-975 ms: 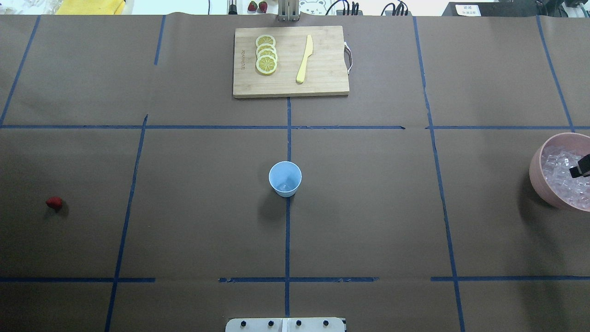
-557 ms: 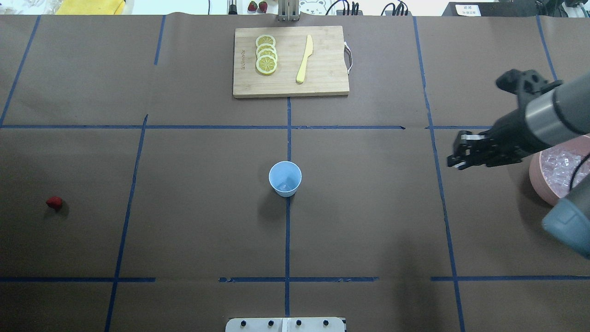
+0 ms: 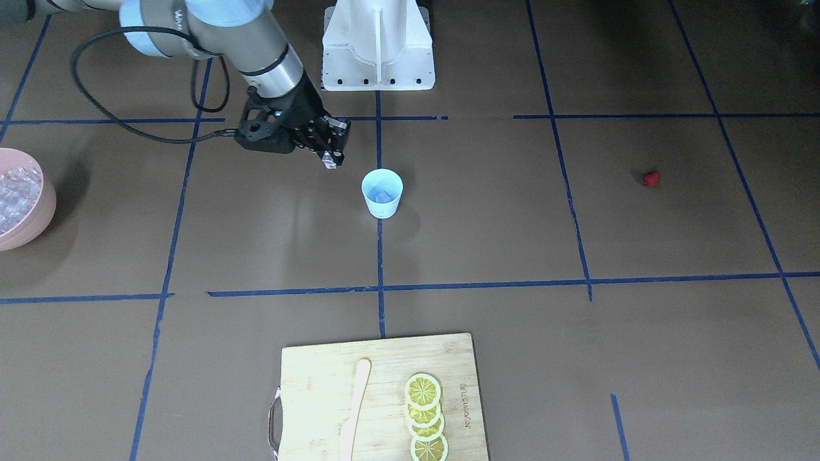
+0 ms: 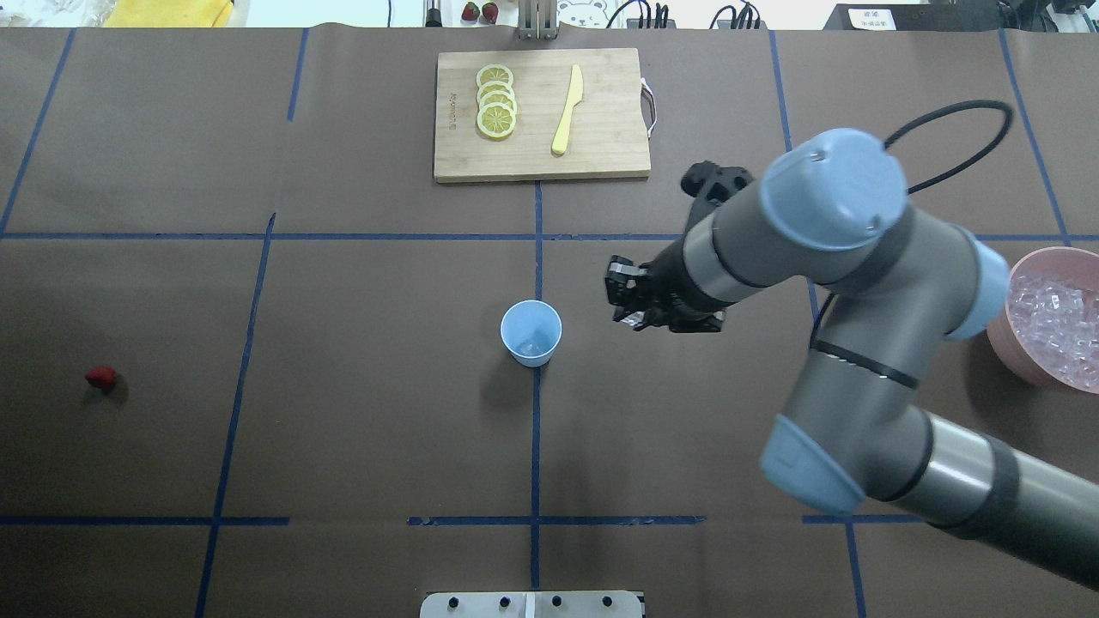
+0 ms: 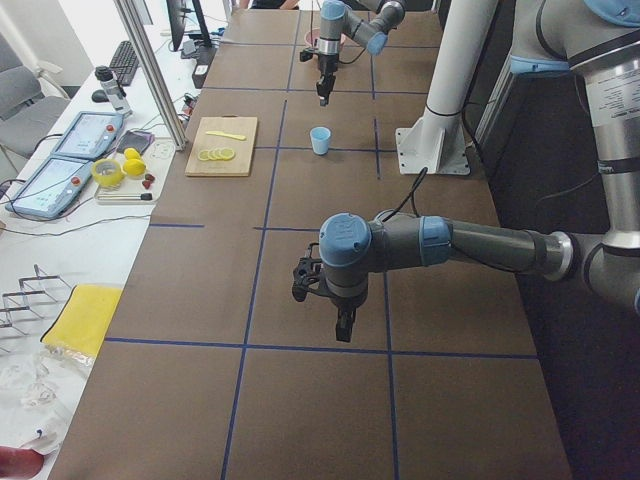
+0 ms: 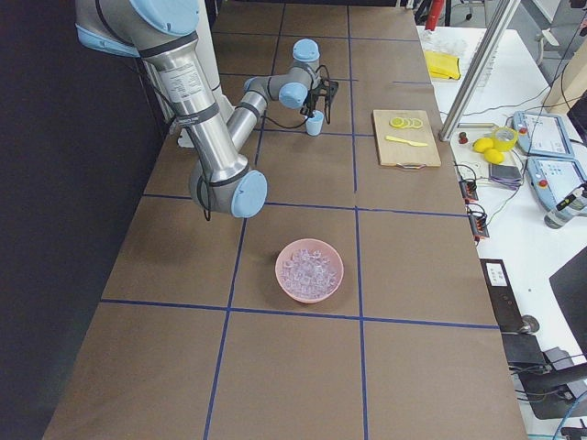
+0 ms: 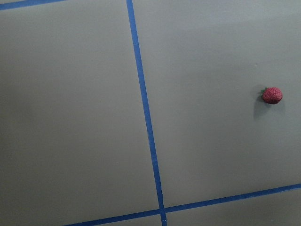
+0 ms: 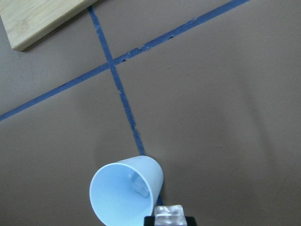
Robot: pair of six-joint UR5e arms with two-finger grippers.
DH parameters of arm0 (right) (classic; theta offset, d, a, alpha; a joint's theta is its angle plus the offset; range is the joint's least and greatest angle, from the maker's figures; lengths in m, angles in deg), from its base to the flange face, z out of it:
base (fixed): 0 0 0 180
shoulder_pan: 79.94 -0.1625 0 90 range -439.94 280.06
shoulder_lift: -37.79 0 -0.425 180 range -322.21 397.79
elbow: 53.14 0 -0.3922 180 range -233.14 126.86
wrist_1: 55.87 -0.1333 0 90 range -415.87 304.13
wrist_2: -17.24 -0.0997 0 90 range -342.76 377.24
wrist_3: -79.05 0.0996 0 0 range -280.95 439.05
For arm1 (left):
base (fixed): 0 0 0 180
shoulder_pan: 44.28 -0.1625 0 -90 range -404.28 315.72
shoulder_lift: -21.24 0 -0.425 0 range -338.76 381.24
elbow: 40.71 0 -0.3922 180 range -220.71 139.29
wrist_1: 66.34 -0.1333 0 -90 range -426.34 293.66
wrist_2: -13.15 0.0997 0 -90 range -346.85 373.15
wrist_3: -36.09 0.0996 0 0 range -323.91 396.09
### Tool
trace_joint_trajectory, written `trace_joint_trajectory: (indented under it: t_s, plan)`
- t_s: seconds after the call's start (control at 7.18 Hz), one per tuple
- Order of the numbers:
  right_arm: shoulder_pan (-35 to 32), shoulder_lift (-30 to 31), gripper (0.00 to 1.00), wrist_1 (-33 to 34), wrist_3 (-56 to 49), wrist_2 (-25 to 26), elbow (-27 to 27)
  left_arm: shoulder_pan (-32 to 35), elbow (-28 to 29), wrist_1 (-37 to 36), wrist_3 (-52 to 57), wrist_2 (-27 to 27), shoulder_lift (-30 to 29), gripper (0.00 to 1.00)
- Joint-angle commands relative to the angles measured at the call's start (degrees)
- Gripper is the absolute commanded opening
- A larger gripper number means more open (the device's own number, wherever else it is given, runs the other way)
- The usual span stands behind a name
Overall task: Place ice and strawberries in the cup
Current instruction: 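Move the ice cube over the blue cup and open the right gripper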
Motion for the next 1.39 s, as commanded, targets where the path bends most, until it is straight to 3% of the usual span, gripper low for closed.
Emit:
trace_joint_trajectory:
  t_s: [0.0, 0.14, 0.28, 0.42, 0.98, 1.11, 1.25]
  plan:
    - [1.79, -5.83, 0.03, -0.14, 2.15, 2.65, -6.33, 0.0, 0.01, -0.01, 0.0, 0.0, 0.0, 1.0]
    - [2.05, -5.93, 0.13, -2.31, 2.15, 3.26, -7.92, 0.0, -0.08, -0.01, 0.0, 0.0, 0.0, 1.0]
    - [2.31, -5.67, 0.32, -3.2, 2.32, 3.27, -8.28, 0.0, -0.08, -0.01, 0.0, 0.0, 0.0, 1.0]
    - [2.49, -5.76, 0.61, -3.13, 2.23, 3.35, -8.72, 0.0, -0.08, -0.01, 0.0, 0.0, 0.0, 1.0]
    - [2.41, -5.5, 0.69, -3.13, 1.88, 3.27, -8.03, 0.0, 0.0, -0.01, 0.0, 0.0, 0.0, 1.0]
    - [1.1, -3.4, 0.69, -3.04, 1.71, 2.57, -5.85, 0.0, 0.01, -0.01, 0.0, 0.0, 0.0, 1.0]
    - [-0.83, 3.66, 0.69, -3.13, 1.53, 0.56, 0.35, 0.0, 0.01, -0.01, 0.0, 0.0, 0.0, 1.0]
